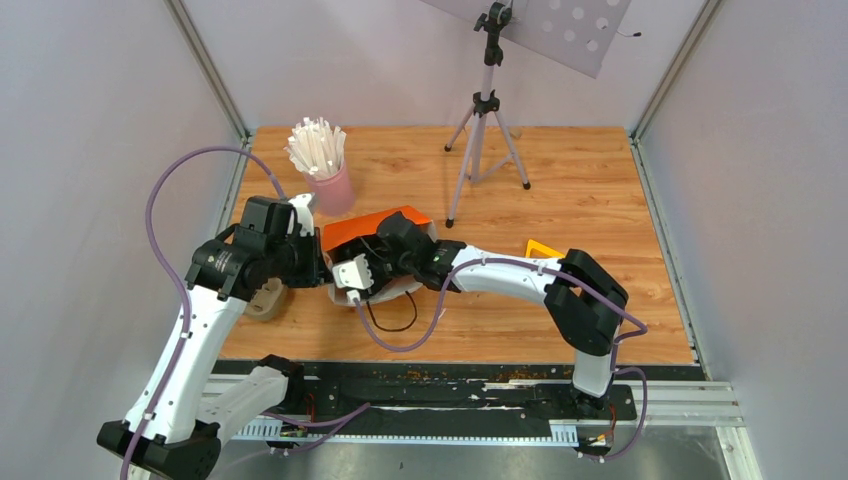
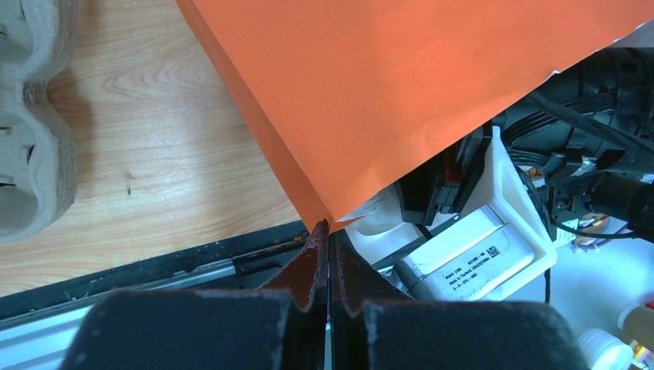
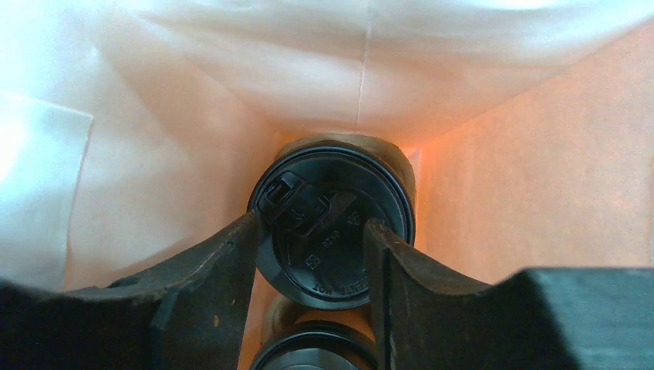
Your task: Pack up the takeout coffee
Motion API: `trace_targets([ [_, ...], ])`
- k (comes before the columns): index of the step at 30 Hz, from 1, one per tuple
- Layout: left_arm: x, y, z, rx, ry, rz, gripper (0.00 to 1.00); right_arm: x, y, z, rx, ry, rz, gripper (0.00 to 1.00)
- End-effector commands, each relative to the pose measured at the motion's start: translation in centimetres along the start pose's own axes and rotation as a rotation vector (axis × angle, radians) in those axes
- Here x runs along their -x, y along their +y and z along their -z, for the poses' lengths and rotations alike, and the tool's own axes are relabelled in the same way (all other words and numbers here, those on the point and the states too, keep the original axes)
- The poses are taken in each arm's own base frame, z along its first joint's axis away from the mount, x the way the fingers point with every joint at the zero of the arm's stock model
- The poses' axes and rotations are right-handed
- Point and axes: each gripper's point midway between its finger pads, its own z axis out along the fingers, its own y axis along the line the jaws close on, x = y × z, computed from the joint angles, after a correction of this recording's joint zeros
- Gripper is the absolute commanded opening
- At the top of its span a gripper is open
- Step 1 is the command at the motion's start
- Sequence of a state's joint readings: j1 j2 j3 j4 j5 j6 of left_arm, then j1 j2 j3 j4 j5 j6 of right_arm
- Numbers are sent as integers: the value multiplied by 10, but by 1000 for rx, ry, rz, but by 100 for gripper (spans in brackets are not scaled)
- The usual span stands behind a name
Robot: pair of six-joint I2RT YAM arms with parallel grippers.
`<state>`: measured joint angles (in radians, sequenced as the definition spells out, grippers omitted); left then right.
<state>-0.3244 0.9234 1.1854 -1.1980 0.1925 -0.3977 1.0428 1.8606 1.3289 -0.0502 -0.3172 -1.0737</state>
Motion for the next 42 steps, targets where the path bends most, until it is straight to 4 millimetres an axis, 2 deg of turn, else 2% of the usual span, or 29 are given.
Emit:
trace_targets([
  [1,17,-9,10,-27,-59,-5,0,28,-24,15,-62,-85,-28,49],
  [6,15,-8,10,-23,-55,-5,0,38,-43,13,-134,-139,-78,33],
  [10,15,-9,11,-28,-57,-9,0,35,-48,4,-166,-149,-118,22],
  [13,15,-8,12,-28,-57,-10,0,31,-50,-4,-178,-144,-135,18],
  [27,16,-13,10,-51,-57,4,0,7,-41,-22,-191,-80,-147,13],
  [42,15,-13,13,-52,-56,-4,0,-11,-33,-25,-198,-43,-177,12],
])
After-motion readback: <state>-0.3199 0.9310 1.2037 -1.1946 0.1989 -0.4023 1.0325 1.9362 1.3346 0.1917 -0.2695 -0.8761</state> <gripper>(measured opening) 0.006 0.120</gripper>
